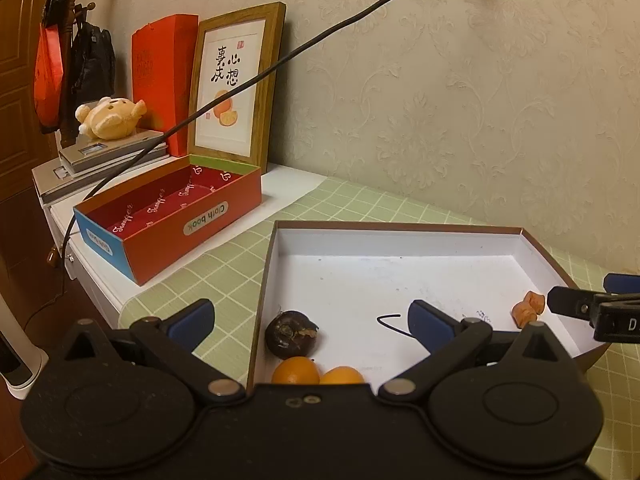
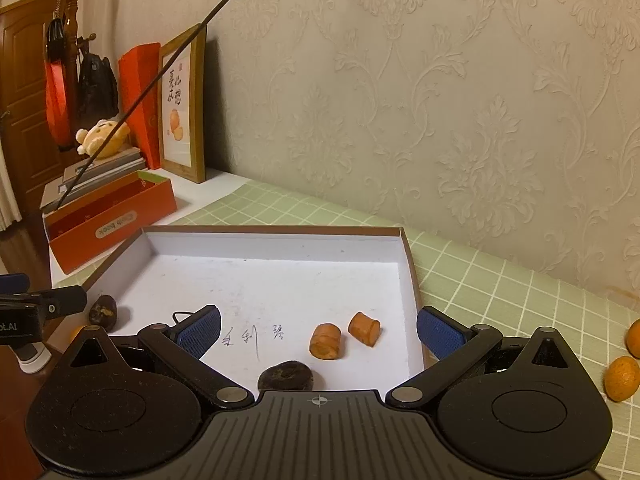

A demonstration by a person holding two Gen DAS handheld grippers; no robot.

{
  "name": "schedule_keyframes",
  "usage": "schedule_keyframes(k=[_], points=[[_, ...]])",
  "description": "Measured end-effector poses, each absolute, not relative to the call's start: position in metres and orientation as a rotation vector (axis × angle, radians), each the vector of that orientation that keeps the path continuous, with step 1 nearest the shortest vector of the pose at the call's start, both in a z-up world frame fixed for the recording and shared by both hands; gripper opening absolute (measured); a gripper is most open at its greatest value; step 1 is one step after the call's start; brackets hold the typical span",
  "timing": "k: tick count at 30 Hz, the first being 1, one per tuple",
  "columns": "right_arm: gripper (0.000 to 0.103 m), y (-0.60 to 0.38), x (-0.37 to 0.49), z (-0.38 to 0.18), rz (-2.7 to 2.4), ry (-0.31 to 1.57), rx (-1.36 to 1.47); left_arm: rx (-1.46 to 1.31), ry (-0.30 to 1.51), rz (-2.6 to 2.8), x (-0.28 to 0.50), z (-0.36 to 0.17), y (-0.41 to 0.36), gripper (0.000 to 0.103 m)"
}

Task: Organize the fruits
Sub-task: 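Move both open tools back toward the remaining fruits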

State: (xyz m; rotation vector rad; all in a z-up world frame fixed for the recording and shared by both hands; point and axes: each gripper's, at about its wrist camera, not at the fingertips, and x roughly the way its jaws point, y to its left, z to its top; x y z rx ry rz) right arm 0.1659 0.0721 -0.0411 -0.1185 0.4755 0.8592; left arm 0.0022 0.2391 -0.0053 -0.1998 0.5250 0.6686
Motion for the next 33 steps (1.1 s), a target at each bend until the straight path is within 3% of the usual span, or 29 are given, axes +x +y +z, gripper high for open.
schedule_keyframes(k=[14, 33], points=[[0.103, 0.048, 0.16, -0.036, 0.851, 0.495, -0.119, -0.225, 0.477, 0.632, -0.003, 0.01, 0.225, 0.097], [0.103, -0.086, 0.168, -0.018, 0.585, 0.463, -0.078, -0.118, 0.497, 0.394, 0.06, 0.018, 0.117, 0.095]])
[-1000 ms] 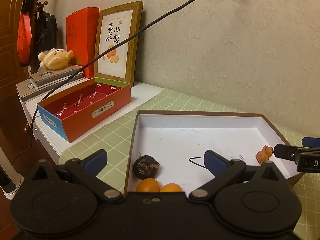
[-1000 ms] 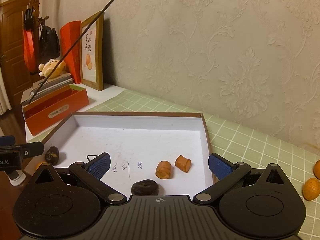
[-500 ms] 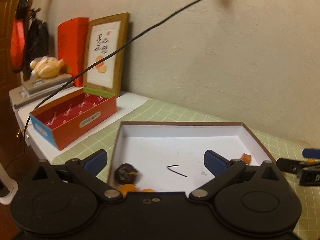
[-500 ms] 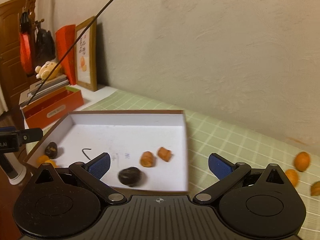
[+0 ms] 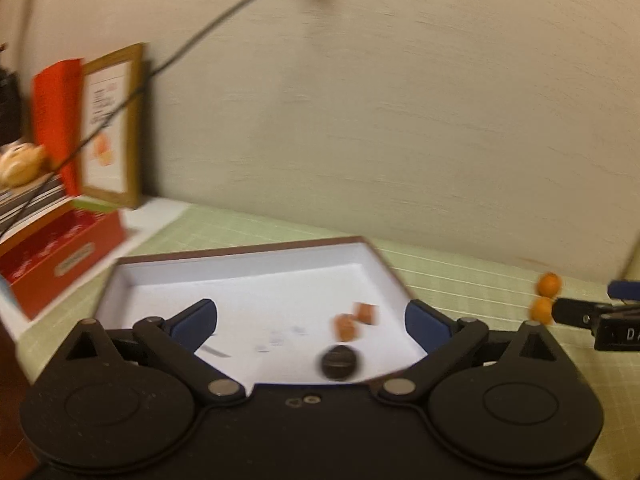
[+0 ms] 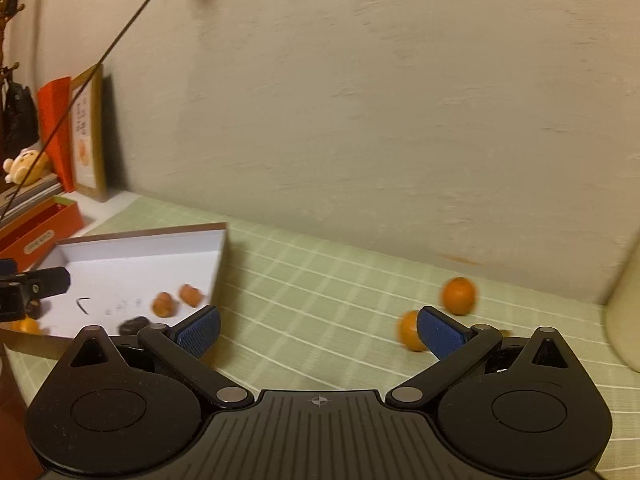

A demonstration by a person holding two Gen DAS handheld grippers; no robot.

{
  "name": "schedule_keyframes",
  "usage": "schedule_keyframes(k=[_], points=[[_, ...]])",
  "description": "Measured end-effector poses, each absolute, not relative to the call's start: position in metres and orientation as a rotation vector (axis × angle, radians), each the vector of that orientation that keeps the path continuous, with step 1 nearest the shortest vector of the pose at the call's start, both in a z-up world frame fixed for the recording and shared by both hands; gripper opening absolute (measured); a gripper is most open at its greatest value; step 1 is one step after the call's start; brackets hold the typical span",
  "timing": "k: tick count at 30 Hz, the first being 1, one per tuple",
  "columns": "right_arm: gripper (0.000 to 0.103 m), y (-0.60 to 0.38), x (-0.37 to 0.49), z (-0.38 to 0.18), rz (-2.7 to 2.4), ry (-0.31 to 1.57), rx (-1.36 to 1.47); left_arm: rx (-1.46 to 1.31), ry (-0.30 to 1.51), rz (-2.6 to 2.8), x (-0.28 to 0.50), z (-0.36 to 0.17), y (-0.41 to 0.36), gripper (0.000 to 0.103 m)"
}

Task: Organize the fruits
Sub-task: 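Move both open tools back toward the remaining fruits, then grasp a mandarin with the left tool while the right tool grasps a dried fruit piece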

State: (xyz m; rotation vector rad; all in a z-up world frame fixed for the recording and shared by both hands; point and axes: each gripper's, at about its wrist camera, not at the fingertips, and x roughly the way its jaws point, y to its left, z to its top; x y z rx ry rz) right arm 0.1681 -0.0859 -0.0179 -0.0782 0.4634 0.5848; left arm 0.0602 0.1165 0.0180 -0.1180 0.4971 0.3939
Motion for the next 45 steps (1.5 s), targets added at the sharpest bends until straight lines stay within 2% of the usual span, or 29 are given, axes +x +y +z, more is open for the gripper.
schedule_keyframes(k=[25, 34, 37, 39, 41, 45], points=[[0.103, -0.252, 0.186, -0.038, 0.275, 0.496, -0.024, -0.009, 0.538, 0.132, 0.148, -0.015, -0.022, 0.095], [0.103, -0.3, 0.2, -0.055, 0.149, 0.548, 0.037, -0.002, 0.566, 0.099, 0.185, -0.035, -0.056, 0.089], [0.103, -0.311, 0.203, -0.061, 0.126, 0.56, 0.048, -0.013, 0.584, 0.086, 0.2, -0.043, -0.063, 0.079], [0.103, -0.32, 0.205, -0.064, 0.109, 0.564, 0.056, -0.017, 0.584, 0.085, 0.209, -0.048, -0.068, 0.078], [0.103, -0.329, 0.21, -0.068, 0.091, 0.573, 0.072, -0.027, 0.593, 0.091, 0.218, -0.053, -0.071, 0.071], [0.103, -0.342, 0.223, -0.075, 0.063, 0.577, 0.116, -0.044, 0.609, 0.104, 0.236, -0.061, -0.075, 0.067]])
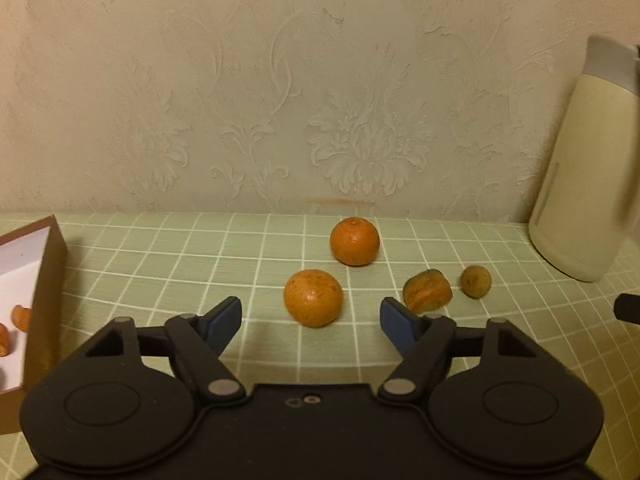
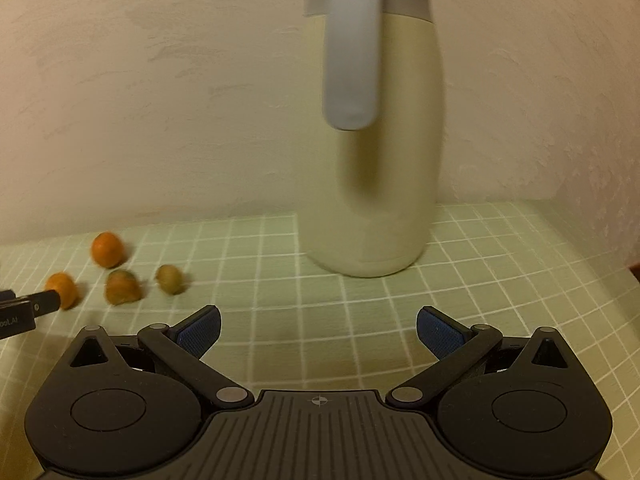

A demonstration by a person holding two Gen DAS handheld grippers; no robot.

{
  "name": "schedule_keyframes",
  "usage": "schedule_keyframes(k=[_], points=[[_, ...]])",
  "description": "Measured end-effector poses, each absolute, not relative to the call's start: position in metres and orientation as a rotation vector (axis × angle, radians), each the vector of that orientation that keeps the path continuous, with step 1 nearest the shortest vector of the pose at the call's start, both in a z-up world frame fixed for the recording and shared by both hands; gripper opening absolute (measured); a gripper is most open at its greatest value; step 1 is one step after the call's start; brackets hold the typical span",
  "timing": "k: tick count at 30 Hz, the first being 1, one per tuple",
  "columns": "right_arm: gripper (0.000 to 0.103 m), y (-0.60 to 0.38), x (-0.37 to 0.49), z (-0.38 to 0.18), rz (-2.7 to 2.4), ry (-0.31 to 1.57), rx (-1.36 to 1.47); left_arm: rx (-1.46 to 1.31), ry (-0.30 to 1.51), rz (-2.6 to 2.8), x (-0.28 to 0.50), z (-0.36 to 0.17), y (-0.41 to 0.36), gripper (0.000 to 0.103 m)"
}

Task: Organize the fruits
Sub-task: 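Grasp a mandarin with the left tool while the right tool grasps a dried fruit piece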

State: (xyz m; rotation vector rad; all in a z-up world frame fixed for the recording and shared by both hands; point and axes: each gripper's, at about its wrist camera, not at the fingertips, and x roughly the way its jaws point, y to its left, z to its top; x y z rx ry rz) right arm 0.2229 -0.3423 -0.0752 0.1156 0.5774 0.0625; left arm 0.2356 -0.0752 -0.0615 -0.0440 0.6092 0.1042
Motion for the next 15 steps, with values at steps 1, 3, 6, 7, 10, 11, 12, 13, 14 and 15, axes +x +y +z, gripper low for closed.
schedule_keyframes(k=[1, 3, 6, 7, 10, 11, 12, 13, 14, 15], points=[[0.103, -0.345, 0.226, -0.077, 0.058, 0.585, 0.127, -0.037, 0.614, 0.106, 0.239, -0.064, -0.076, 0.067], [0.103, -0.347, 0.233, -0.082, 0.058, 0.586, 0.144, -0.037, 0.619, 0.112, 0.244, -0.068, -0.073, 0.065], [0.103, -0.345, 0.242, -0.088, 0.062, 0.592, 0.142, -0.047, 0.631, 0.108, 0.252, -0.073, -0.07, 0.061], [0.103, -0.344, 0.245, -0.09, 0.064, 0.593, 0.14, -0.049, 0.632, 0.108, 0.254, -0.074, -0.069, 0.058], [0.103, -0.34, 0.251, -0.09, 0.072, 0.585, 0.126, -0.047, 0.643, 0.111, 0.262, -0.079, -0.068, 0.056], [0.103, -0.338, 0.251, -0.09, 0.074, 0.582, 0.122, -0.052, 0.651, 0.105, 0.264, -0.081, -0.068, 0.043], [0.103, -0.337, 0.252, -0.09, 0.076, 0.582, 0.117, -0.057, 0.661, 0.1, 0.265, -0.082, -0.068, 0.029], [0.103, -0.336, 0.254, -0.091, 0.077, 0.583, 0.114, -0.061, 0.658, 0.099, 0.265, -0.082, -0.067, 0.029], [0.103, -0.335, 0.255, -0.092, 0.082, 0.581, 0.119, -0.063, 0.661, 0.101, 0.264, -0.082, -0.067, 0.029], [0.103, -0.335, 0.256, -0.092, 0.087, 0.582, 0.124, -0.066, 0.659, 0.097, 0.263, -0.08, -0.067, 0.029]])
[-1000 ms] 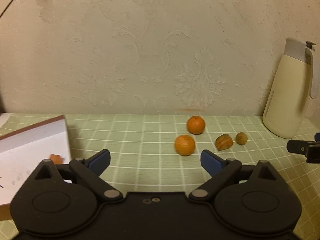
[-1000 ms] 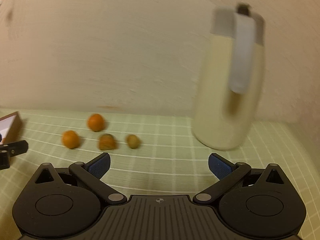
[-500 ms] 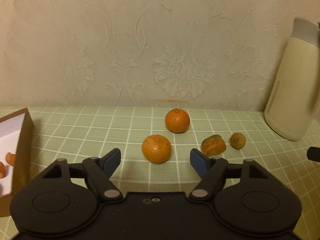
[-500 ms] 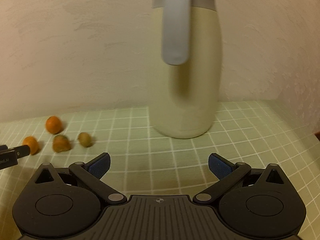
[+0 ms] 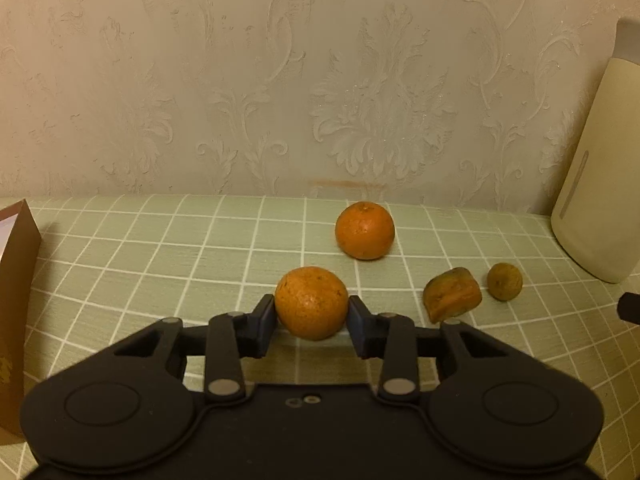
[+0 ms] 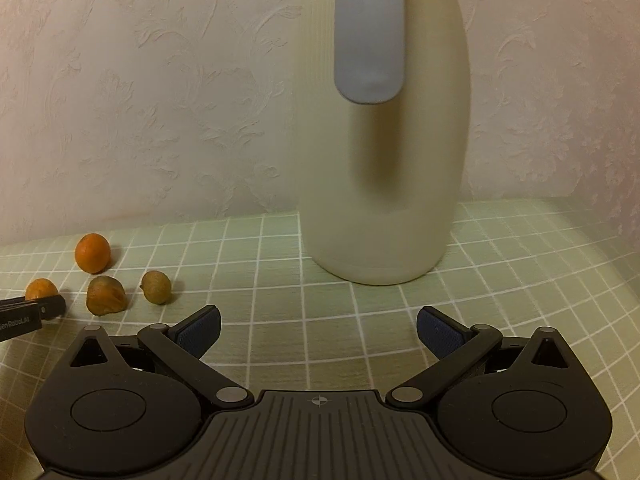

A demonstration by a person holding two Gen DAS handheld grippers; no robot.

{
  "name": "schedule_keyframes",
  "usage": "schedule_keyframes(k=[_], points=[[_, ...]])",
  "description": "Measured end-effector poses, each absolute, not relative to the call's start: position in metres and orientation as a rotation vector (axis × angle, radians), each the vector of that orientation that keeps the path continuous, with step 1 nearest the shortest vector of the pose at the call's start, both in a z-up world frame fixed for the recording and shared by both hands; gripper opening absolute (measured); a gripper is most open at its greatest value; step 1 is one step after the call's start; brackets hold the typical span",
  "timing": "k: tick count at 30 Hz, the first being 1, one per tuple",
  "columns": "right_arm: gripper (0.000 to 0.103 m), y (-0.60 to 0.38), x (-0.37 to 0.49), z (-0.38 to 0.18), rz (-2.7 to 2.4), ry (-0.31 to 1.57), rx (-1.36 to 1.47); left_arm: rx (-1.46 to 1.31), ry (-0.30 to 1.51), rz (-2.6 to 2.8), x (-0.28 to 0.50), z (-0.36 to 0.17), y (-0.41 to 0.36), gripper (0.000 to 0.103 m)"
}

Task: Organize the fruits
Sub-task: 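Grasp a mandarin with the left tool while the right tool grasps a dried fruit piece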

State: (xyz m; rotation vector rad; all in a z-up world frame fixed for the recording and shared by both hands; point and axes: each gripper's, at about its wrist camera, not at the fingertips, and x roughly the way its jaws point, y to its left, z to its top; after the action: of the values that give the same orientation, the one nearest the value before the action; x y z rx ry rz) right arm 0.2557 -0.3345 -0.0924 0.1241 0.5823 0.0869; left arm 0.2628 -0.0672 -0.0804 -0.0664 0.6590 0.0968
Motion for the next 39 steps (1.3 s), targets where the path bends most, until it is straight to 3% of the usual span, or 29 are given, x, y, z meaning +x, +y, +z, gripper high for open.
schedule_keyframes(k=[21, 25, 30, 39], points=[[0.103, -0.26, 0.262, -0.077, 0.303, 0.508, 0.082, -0.022, 0.661, 0.133, 0.191, -0.055, -0.034, 0.029], [0.082, -0.232, 0.267, -0.078, 0.364, 0.528, 0.064, -0.015, 0.666, 0.142, 0.181, -0.054, -0.029, 0.029], [0.079, -0.205, 0.273, -0.081, 0.401, 0.543, 0.054, -0.028, 0.673, 0.169, 0.17, -0.051, -0.018, 0.029], [0.062, -0.175, 0.287, -0.091, 0.398, 0.586, 0.009, -0.057, 0.68, 0.196, 0.159, -0.048, 0.0, 0.029]])
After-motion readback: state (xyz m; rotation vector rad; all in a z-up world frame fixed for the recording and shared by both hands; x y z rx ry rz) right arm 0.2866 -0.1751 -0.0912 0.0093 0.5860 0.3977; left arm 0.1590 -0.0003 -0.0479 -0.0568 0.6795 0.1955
